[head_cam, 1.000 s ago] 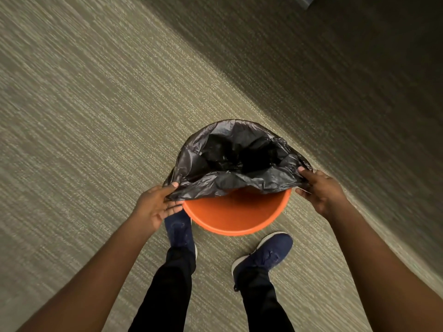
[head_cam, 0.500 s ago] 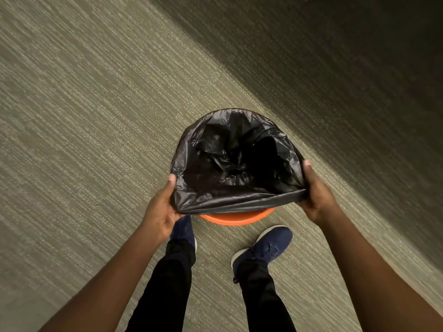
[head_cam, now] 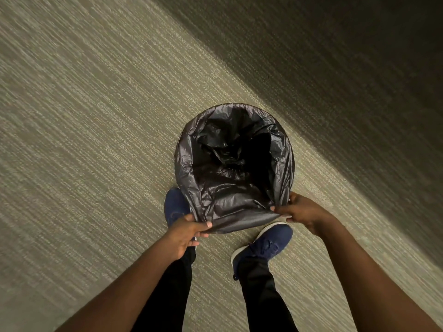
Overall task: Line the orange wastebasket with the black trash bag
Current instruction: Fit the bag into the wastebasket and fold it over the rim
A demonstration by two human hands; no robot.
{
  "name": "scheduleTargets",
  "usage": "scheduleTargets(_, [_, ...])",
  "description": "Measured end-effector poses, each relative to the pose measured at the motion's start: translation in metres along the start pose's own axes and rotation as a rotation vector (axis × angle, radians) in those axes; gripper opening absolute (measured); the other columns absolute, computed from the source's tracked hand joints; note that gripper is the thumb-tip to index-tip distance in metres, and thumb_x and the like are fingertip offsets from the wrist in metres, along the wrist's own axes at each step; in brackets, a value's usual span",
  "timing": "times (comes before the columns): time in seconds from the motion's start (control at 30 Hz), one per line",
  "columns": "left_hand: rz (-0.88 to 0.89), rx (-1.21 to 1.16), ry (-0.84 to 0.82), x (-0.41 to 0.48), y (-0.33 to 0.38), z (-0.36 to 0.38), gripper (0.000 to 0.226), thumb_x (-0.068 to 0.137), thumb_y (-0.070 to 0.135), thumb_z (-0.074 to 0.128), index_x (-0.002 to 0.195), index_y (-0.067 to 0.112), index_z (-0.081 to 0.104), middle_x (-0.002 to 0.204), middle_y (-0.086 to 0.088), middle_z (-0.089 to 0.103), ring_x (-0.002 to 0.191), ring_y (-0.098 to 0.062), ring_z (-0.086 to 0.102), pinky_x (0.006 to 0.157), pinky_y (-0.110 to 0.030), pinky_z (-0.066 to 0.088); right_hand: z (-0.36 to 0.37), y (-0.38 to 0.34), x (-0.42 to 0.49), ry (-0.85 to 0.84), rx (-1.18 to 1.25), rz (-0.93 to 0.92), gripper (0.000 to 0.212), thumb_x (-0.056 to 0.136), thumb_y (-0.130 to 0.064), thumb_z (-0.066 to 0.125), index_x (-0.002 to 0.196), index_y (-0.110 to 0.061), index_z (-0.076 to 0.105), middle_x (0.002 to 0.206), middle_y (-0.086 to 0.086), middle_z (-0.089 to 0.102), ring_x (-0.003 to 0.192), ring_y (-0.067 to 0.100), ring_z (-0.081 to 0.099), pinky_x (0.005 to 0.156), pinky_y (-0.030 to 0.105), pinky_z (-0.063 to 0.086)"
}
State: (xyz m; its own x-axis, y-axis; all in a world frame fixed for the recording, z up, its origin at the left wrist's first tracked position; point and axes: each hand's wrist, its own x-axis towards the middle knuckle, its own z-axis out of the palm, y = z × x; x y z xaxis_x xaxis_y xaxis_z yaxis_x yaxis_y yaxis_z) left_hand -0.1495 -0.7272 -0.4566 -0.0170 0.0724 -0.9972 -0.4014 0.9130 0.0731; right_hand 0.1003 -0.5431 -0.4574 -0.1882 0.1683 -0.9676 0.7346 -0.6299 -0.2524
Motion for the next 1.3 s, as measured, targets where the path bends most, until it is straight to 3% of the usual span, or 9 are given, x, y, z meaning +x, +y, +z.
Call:
scheduleTargets(0.1, [0.058, 0.048, 0.060, 0.008, -0.002, 0.006, 0.015, 0.092, 0.009, 0.069, 0.104, 0.016, 0.064, 0.095, -0.002, 0.072, 0.080, -0.018, 0.068, 0.071, -0.031, 0.043, 0.009, 0.002, 0.007, 0.061, -0.198, -0.015, 0.024, 0.089, -0.005, 0.071, 0.113, -0.007, 0.068, 0.100, 0.007, 0.070, 0.074, 0.008, 0.058, 0.061, 0.018, 0.046])
scheduleTargets(0.3, [0.108, -0.043, 0.221, 0.030, 0.001, 0.009, 0.019, 0.092, -0.002, 0.062, 0.108, 0.007, 0.062, 0.082, -0.004, 0.074, 0.068, -0.018, 0.064, 0.060, -0.029, 0.050, 0.022, 0.021, 0.045, 0.315, -0.237, 0.033, 0.014, 0.076, -0.009, 0.071, 0.084, 0.002, 0.073, 0.072, 0.017, 0.074, 0.069, 0.035, 0.070, 0.076, 0.050, 0.060])
scheduleTargets(0.47, [0.083, -0.195, 0.270, 0.043, 0.018, 0.010, 0.024, 0.102, -0.005, 0.035, 0.114, 0.004, 0.052, 0.094, -0.013, 0.070, 0.071, -0.022, 0.068, 0.061, -0.032, 0.060, 0.030, 0.023, 0.061, 0.378, 0.169, 0.106, 0.021, 0.095, 0.011, 0.047, 0.092, -0.003, 0.063, 0.070, 0.011, 0.066, 0.040, 0.013, 0.064, 0.043, 0.026, 0.057])
scheduleTargets(0.63, [-0.005, -0.519, 0.158, 0.050, 0.030, -0.001, 0.039, 0.108, 0.015, 0.024, 0.139, 0.008, 0.047, 0.133, -0.015, 0.057, 0.118, -0.033, 0.058, 0.093, -0.046, 0.040, 0.031, 0.016, 0.060, 0.306, 0.674, 0.111, 0.021, 0.102, -0.008, 0.049, 0.093, -0.013, 0.067, 0.073, 0.003, 0.076, 0.053, 0.012, 0.069, 0.055, 0.027, 0.061])
scheduleTargets(0.73, [0.002, -0.634, 0.190, 0.042, 0.037, -0.011, 0.033, 0.105, 0.016, 0.032, 0.122, 0.007, 0.058, 0.133, -0.015, 0.057, 0.124, -0.033, 0.053, 0.100, -0.046, 0.037, 0.018, 0.013, 0.048, 0.242, 0.969, 0.072, 0.018, 0.099, -0.009, 0.048, 0.096, -0.007, 0.066, 0.079, 0.010, 0.074, 0.060, 0.019, 0.073, 0.058, 0.034, 0.064])
scheduleTargets(0.83, [0.099, -0.775, 0.208, 0.031, 0.040, -0.020, 0.044, 0.101, 0.029, 0.041, 0.137, 0.006, 0.053, 0.136, -0.017, 0.059, 0.129, -0.037, 0.052, 0.112, -0.052, 0.035, 0.005, 0.009, 0.033, 0.255, 0.992, -0.044, 0.018, 0.097, -0.022, 0.048, 0.103, -0.013, 0.063, 0.089, 0.008, 0.070, 0.073, 0.022, 0.068, 0.070, 0.037, 0.062])
scheduleTargets(0.93, [0.214, -0.787, 0.247, 0.025, 0.047, -0.022, 0.050, 0.098, 0.047, 0.052, 0.131, 0.010, 0.057, 0.120, -0.011, 0.065, 0.116, -0.031, 0.059, 0.105, -0.050, 0.043, 0.000, -0.005, 0.025, 0.309, 0.833, -0.155, 0.031, 0.098, -0.040, 0.057, 0.115, -0.016, 0.066, 0.097, 0.000, 0.072, 0.084, 0.018, 0.068, 0.078, 0.036, 0.055])
scheduleTargets(1.07, [0.277, -0.734, 0.258, 0.027, 0.061, -0.013, 0.034, 0.099, 0.037, 0.057, 0.122, 0.012, 0.060, 0.114, -0.009, 0.071, 0.098, -0.023, 0.069, 0.078, -0.038, 0.054, 0.009, -0.029, 0.029, 0.451, 0.669, -0.213, 0.033, 0.095, -0.049, 0.061, 0.106, -0.018, 0.069, 0.111, 0.001, 0.076, 0.105, 0.022, 0.070, 0.089, 0.040, 0.055])
scheduleTargets(1.3, [0.193, -0.770, 0.133, 0.045, 0.089, -0.014, 0.026, 0.102, 0.015, 0.046, 0.104, 0.003, 0.069, 0.108, -0.021, 0.074, 0.097, -0.034, 0.072, 0.083, -0.049, 0.059, 0.014, -0.047, 0.045, 0.472, 1.046, -0.171, 0.048, 0.092, -0.052, 0.064, 0.117, -0.012, 0.071, 0.102, 0.003, 0.080, 0.096, 0.021, 0.077, 0.089, 0.041, 0.059])
